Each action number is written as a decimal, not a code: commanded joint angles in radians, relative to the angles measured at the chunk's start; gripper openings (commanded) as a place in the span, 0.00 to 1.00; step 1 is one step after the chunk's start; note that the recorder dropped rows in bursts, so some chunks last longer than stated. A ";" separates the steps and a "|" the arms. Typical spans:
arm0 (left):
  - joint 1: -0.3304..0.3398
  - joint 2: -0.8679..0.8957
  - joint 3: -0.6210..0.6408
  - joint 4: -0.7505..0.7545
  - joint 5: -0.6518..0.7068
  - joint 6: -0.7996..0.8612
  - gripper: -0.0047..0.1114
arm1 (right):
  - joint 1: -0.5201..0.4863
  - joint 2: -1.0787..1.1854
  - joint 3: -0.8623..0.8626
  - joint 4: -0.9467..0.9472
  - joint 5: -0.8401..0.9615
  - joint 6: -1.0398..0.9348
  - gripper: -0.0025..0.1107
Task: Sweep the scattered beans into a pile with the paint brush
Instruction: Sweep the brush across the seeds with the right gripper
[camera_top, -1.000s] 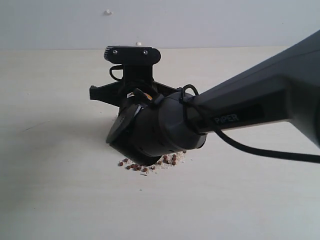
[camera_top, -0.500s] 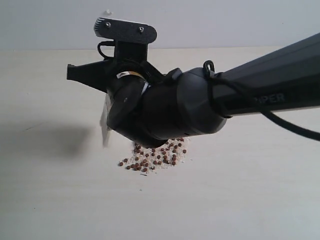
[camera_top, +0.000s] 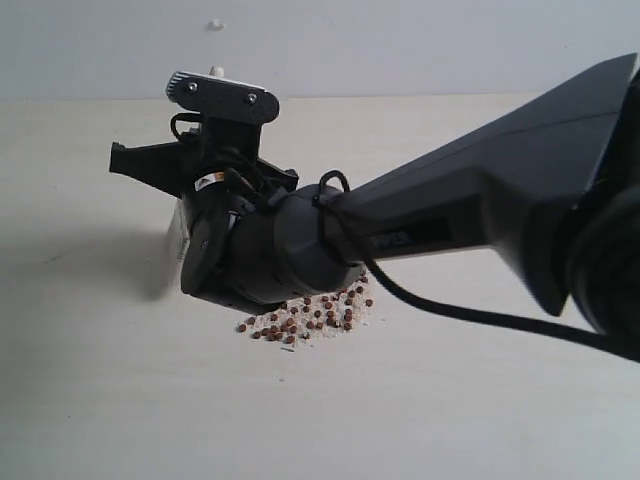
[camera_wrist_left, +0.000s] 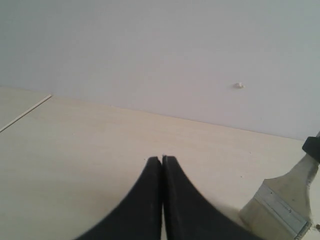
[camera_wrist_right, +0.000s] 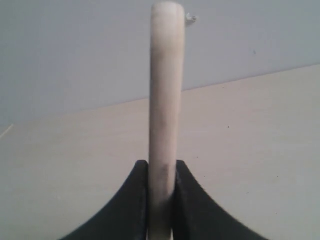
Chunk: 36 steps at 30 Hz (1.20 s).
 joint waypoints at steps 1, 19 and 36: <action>-0.004 -0.003 0.005 -0.006 -0.002 -0.005 0.04 | 0.002 0.035 -0.035 0.004 -0.050 -0.065 0.02; -0.004 -0.003 0.005 -0.006 -0.002 -0.005 0.04 | 0.002 0.035 -0.035 0.322 -0.288 -0.555 0.02; -0.004 -0.003 0.005 -0.006 -0.002 -0.005 0.04 | 0.002 -0.201 0.012 0.211 0.260 -0.555 0.02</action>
